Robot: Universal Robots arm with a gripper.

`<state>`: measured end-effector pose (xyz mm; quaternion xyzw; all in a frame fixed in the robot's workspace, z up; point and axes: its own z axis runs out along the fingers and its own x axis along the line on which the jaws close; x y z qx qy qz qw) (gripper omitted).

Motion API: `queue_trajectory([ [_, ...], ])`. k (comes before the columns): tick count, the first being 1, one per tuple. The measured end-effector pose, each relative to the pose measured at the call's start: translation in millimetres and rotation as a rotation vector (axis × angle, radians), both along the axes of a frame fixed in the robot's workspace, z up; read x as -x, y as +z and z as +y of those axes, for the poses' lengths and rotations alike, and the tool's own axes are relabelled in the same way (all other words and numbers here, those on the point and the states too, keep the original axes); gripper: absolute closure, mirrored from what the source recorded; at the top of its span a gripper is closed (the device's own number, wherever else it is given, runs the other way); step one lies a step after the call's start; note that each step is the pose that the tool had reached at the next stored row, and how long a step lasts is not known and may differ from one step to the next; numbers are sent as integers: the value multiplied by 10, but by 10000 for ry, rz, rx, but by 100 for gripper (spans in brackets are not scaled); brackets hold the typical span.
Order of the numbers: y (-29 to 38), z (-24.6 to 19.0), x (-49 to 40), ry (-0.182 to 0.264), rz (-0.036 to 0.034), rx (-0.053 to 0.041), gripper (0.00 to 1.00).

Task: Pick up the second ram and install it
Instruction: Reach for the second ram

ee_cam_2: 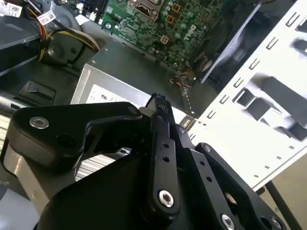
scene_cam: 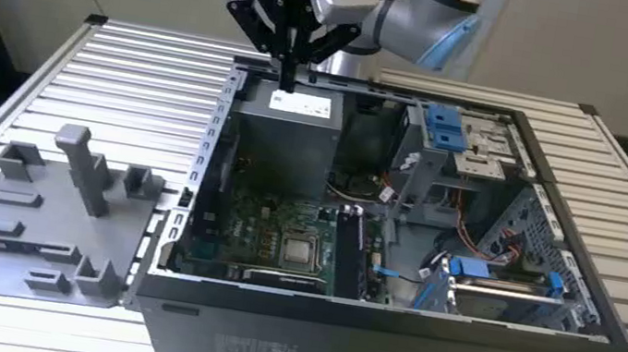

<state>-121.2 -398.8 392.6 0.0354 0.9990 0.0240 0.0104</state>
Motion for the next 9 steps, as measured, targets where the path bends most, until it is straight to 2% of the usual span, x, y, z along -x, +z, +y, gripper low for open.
queue_trajectory([
  [9, 0, 0, 4, 0, 0, 0, 89],
])
